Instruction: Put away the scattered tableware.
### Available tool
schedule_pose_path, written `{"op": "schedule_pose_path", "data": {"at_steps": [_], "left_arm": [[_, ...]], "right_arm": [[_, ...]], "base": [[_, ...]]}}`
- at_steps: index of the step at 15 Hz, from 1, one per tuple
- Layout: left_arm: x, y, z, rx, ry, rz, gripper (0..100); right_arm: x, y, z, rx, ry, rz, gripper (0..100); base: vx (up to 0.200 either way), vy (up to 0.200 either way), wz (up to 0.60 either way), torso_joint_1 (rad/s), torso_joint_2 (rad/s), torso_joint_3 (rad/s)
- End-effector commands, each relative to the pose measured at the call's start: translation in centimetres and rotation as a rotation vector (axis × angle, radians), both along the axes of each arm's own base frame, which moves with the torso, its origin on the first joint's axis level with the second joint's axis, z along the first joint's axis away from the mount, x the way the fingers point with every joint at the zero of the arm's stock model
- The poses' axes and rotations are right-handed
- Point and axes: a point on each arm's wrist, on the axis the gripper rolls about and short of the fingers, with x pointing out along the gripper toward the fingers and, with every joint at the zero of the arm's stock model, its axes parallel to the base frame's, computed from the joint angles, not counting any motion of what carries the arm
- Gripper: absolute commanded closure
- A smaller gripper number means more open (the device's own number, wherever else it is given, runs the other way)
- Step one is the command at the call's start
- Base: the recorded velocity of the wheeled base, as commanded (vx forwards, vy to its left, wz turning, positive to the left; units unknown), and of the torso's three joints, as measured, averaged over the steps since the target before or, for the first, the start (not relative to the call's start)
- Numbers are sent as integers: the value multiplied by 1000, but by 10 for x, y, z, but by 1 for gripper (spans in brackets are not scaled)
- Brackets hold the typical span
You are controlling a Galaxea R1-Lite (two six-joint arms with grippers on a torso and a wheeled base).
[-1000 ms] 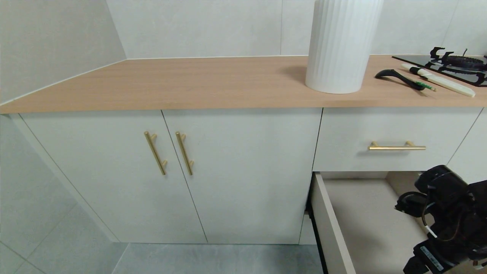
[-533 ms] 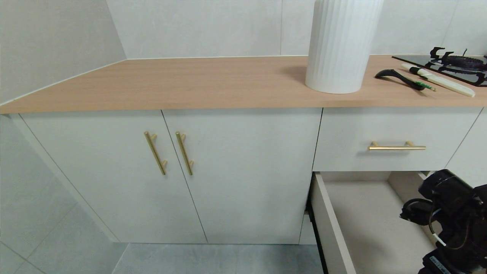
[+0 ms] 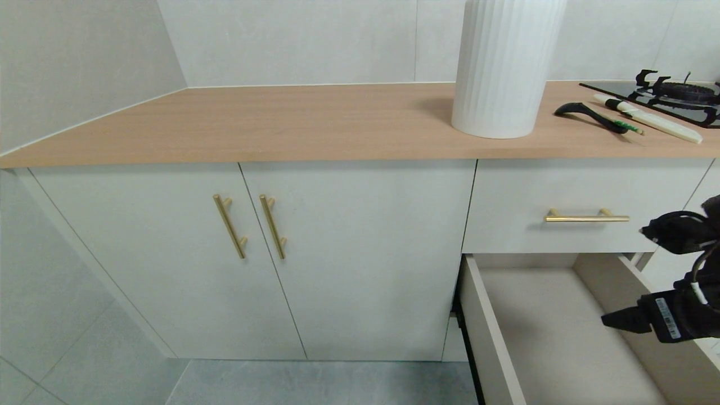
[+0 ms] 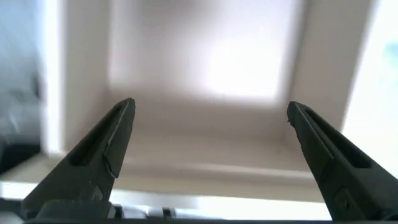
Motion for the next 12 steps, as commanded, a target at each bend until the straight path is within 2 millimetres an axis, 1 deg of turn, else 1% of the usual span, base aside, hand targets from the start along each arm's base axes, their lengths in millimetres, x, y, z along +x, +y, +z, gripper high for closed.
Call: {"op": "schedule_pose_path", "data": {"at_steps": [1, 3, 10, 12], "left_arm": [[0, 0, 0, 0, 1, 0, 0], [0, 0, 0, 0, 1, 0, 0], [0, 0, 0, 0, 1, 0, 0], [0, 0, 0, 0, 1, 0, 0]], "right_arm": [[-20, -6, 25, 29, -153, -16, 0], [-21, -7, 28, 33, -186, -20, 0], [-24, -8, 30, 33, -203, -19, 0], [-26, -8, 32, 35, -212, -19, 0]], "base": [[0, 0, 0, 0, 0, 0], [0, 0, 0, 0, 0, 0], [0, 0, 0, 0, 0, 0], [0, 0, 0, 24, -171, -129]]}}
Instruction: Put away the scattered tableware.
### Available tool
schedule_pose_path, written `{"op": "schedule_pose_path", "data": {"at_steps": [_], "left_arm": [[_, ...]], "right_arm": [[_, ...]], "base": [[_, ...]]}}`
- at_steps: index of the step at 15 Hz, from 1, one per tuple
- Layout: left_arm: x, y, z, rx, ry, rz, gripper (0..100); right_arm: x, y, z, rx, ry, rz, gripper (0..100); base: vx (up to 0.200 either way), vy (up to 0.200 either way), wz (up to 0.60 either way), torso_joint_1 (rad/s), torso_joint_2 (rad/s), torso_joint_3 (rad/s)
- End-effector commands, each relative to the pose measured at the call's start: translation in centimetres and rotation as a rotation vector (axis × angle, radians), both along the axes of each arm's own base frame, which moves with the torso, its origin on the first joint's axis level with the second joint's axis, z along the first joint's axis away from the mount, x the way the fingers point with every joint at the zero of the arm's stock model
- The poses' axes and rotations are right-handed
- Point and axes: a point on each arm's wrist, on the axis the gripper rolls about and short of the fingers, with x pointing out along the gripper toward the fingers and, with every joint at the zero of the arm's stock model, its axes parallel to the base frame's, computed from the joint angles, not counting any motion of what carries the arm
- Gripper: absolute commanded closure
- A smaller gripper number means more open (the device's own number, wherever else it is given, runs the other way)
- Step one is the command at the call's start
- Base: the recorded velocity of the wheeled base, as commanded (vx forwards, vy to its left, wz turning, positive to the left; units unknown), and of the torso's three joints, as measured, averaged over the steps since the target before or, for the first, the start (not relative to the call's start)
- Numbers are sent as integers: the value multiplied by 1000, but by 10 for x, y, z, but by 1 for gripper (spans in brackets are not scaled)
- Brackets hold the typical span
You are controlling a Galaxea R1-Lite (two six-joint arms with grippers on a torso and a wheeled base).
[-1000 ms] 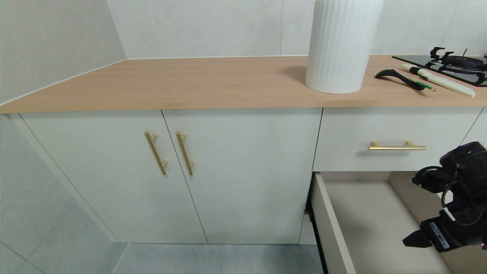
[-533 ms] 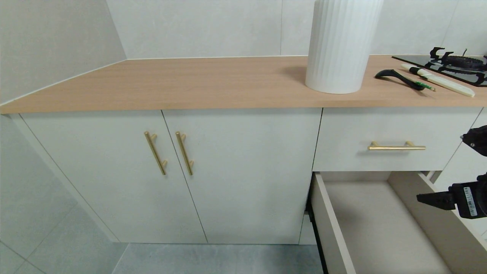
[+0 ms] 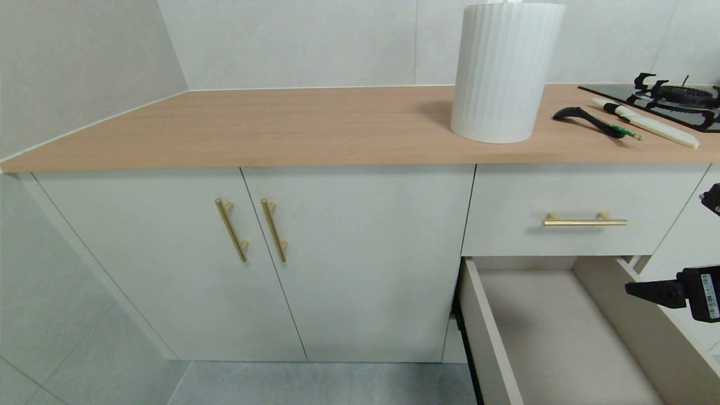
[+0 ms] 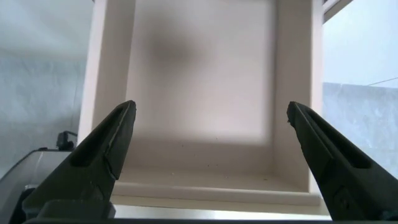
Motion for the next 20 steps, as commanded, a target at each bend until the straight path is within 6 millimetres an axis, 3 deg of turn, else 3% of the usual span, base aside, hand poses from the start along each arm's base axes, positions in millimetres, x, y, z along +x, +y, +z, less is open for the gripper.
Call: {"op": "schedule_pose_path", "data": {"at_steps": [1, 3, 5, 7, 9, 11, 12, 15, 16, 20], "left_arm": [[0, 0, 0, 0, 1, 0, 0], [0, 0, 0, 0, 1, 0, 0], [0, 0, 0, 0, 1, 0, 0], [0, 0, 0, 0, 1, 0, 0], [0, 0, 0, 0, 1, 0, 0], [0, 0, 0, 0, -1, 0, 0], [0, 0, 0, 0, 1, 0, 0], [0, 0, 0, 0, 1, 0, 0], [0, 0, 0, 0, 1, 0, 0], [0, 0, 0, 0, 1, 0, 0]], "right_arm": [[-4, 0, 3, 3, -19, 1, 0], [-6, -1, 5, 2, -28, 5, 0], [-6, -1, 30, 15, -118, -1, 0], [5, 1, 58, 38, -130, -16, 0], [30, 5, 79, 78, -83, -51, 0], [56, 8, 86, 96, -50, -84, 0], [79, 6, 92, 103, -52, -122, 0], [111, 3, 89, 78, -58, -205, 0], [133, -3, 77, 73, -43, -262, 0], [176, -19, 57, 72, -86, -328, 0]], "base": [[0, 0, 0, 71, -295, -266], [0, 0, 0, 97, -186, -310], [0, 0, 0, 124, -559, -315], [0, 0, 0, 132, -520, -310], [0, 0, 0, 93, -278, -178], [0, 0, 0, 32, -90, -54], [0, 0, 0, 0, 0, 0], [0, 0, 0, 0, 0, 0], [0, 0, 0, 0, 0, 0], [0, 0, 0, 0, 0, 0]]}}
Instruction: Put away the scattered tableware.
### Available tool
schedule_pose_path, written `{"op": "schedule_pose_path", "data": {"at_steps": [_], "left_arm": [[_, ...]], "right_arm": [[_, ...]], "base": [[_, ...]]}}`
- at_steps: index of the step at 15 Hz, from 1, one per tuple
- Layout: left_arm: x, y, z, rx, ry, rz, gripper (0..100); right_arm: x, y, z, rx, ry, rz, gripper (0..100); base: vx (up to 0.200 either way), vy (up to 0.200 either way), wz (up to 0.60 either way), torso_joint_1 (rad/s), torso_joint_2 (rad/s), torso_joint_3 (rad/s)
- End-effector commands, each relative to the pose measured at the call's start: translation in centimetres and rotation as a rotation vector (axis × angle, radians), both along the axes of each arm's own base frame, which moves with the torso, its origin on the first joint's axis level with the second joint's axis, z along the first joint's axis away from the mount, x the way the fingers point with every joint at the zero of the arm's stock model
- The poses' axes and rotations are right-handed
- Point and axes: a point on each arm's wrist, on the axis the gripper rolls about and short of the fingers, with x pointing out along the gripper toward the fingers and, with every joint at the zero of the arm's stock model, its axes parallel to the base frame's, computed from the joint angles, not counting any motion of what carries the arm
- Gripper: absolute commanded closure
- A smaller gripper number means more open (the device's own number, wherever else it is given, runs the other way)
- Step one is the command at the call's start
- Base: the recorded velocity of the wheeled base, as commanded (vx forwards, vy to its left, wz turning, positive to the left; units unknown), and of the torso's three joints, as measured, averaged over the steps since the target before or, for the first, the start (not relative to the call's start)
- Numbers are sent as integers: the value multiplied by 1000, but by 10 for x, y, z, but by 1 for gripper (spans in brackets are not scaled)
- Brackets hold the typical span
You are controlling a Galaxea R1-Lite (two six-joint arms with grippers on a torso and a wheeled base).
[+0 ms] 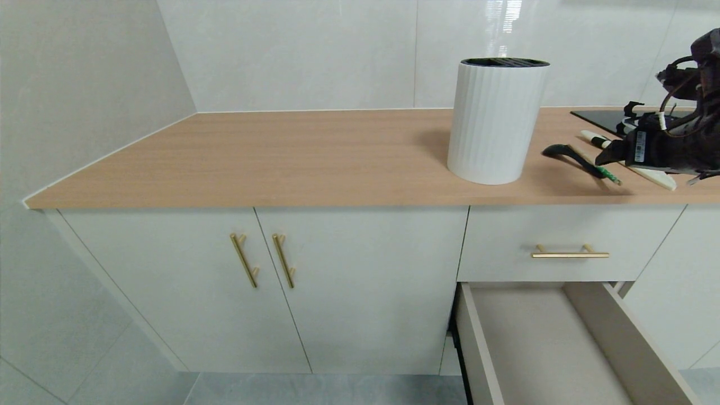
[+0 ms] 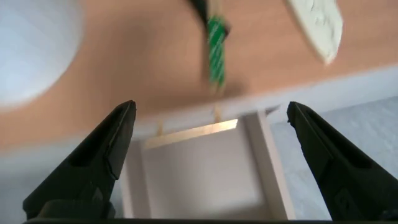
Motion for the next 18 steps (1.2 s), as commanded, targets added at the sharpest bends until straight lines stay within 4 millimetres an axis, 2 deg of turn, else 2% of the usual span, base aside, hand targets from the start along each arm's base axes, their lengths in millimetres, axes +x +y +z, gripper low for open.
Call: {"op": "schedule_pose_path", "data": {"at_steps": [1, 4, 18], "left_arm": [[0, 0, 0, 0, 0, 0, 0], [0, 0, 0, 0, 3, 0, 0], [0, 0, 0, 0, 1, 0, 0]], "right_arm": [[31, -8, -28, -2, 62, -30, 0], [40, -16, -30, 2, 23, -52, 0], [56, -13, -39, 7, -8, -45, 0]], "base": [[0, 0, 0, 0, 0, 0], [0, 0, 0, 0, 0, 0], [0, 0, 0, 0, 0, 0]]}}
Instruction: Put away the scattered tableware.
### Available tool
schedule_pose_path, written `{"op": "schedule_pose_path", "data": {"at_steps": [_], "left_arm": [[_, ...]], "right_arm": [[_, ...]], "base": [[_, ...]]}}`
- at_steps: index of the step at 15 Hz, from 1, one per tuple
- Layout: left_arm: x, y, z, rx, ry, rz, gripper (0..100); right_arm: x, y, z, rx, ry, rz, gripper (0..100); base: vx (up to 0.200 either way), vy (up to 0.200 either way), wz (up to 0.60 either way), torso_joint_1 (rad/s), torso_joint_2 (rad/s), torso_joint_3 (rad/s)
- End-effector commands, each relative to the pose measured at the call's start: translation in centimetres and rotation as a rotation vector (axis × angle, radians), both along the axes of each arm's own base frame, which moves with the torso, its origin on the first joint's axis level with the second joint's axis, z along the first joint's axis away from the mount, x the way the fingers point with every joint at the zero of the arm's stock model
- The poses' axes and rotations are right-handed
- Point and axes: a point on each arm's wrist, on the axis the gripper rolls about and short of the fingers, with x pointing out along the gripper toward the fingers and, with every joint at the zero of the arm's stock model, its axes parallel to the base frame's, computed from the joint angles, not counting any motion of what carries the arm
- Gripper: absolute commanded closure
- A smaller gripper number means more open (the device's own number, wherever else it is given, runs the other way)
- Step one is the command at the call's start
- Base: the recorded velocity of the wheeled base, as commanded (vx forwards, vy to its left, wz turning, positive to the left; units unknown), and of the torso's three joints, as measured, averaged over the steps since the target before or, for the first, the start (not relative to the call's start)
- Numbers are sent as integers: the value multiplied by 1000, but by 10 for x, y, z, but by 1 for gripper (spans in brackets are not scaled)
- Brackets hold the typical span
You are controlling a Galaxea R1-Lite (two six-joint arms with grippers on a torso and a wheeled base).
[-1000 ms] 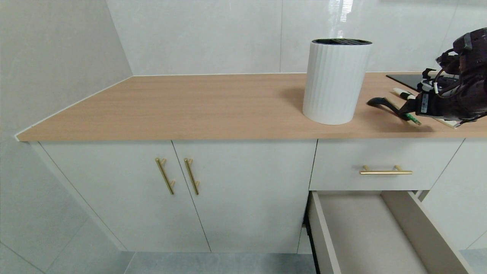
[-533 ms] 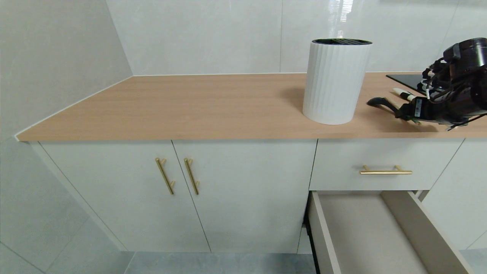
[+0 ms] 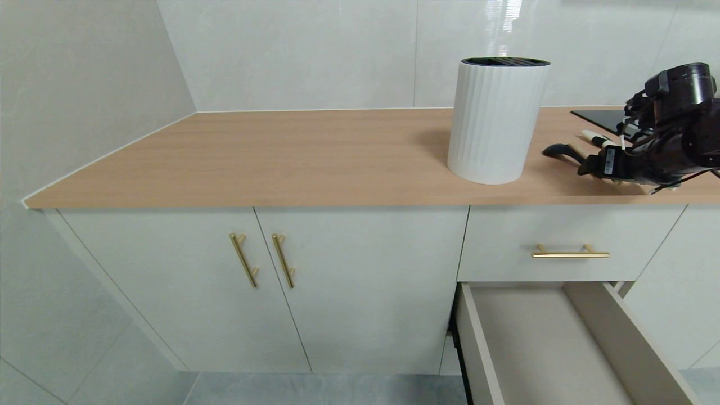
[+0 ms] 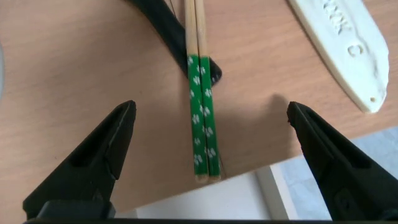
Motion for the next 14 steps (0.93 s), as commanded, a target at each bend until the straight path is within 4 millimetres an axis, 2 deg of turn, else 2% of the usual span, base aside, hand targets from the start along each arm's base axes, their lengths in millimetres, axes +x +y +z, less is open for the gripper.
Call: {"op": "schedule_pose_path", "data": {"at_steps": [1, 2, 9, 11, 14], "left_arm": [[0, 0, 0, 0, -1, 1, 0], [0, 0, 0, 0, 1, 1, 0], [0, 0, 0, 0, 2, 1, 0], [0, 0, 0, 0, 2, 1, 0], [0, 0, 0, 0, 2, 1, 0]], "right_arm": [[1, 0, 0, 2, -6, 0, 0], [1, 0, 0, 5, -12, -3, 100], [-1, 0, 2, 5, -17, -6, 100], [-9, 0, 10, 6, -35, -8, 100], [-31, 0, 27, 12, -75, -6, 100]], "base": [[0, 0, 0, 0, 0, 0], [0, 0, 0, 0, 0, 0], [0, 0, 0, 0, 0, 0], [0, 0, 0, 0, 0, 0], [0, 0, 0, 0, 0, 0]]}}
